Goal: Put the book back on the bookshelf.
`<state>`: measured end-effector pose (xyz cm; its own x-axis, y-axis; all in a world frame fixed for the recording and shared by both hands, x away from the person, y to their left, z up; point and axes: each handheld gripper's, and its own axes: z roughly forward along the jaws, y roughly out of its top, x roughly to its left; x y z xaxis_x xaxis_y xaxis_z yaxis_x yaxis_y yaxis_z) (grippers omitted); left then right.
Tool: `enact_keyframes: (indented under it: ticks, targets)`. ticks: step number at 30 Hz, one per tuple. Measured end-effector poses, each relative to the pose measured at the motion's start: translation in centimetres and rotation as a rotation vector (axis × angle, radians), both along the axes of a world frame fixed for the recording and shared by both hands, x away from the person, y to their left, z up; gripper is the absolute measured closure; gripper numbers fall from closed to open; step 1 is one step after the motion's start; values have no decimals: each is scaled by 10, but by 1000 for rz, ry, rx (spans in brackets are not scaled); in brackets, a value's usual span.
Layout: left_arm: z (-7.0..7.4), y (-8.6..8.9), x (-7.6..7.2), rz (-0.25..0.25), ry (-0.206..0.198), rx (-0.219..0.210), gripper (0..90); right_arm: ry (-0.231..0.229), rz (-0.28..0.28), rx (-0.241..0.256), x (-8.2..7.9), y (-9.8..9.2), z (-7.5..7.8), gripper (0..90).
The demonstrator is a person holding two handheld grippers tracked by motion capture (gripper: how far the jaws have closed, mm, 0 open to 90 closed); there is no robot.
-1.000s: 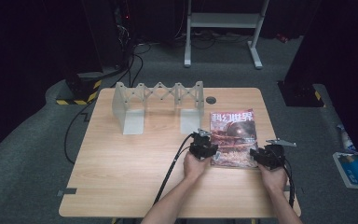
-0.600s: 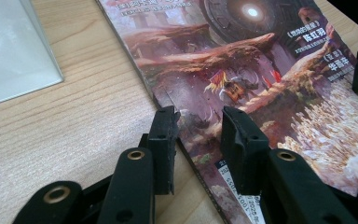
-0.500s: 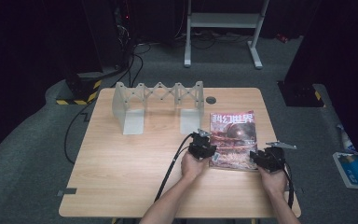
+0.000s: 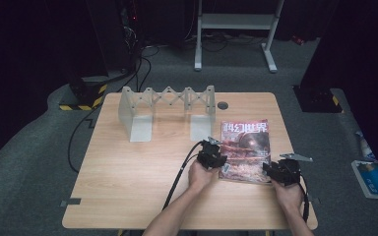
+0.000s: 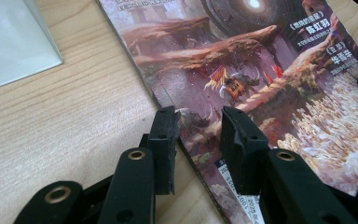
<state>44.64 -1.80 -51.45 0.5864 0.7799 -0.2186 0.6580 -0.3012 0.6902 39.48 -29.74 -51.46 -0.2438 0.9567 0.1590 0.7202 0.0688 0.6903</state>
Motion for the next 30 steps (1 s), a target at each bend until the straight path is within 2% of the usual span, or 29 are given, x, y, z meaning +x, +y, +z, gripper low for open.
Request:
enact_keyframes:
  ticks: [8,13,23,30]
  targets:
    - [2,7,-8,-35,8,21,660,-11,16,-5,-14,5,-1,575]
    - [2,9,-13,-42,8,25,660,-3,29,-13,-22,9,0,573]
    - [6,13,-22,-69,17,63,660,-8,47,-8,-33,13,-1,573]
    - [5,17,-30,-66,12,58,662,-5,55,-8,-40,15,0,573]
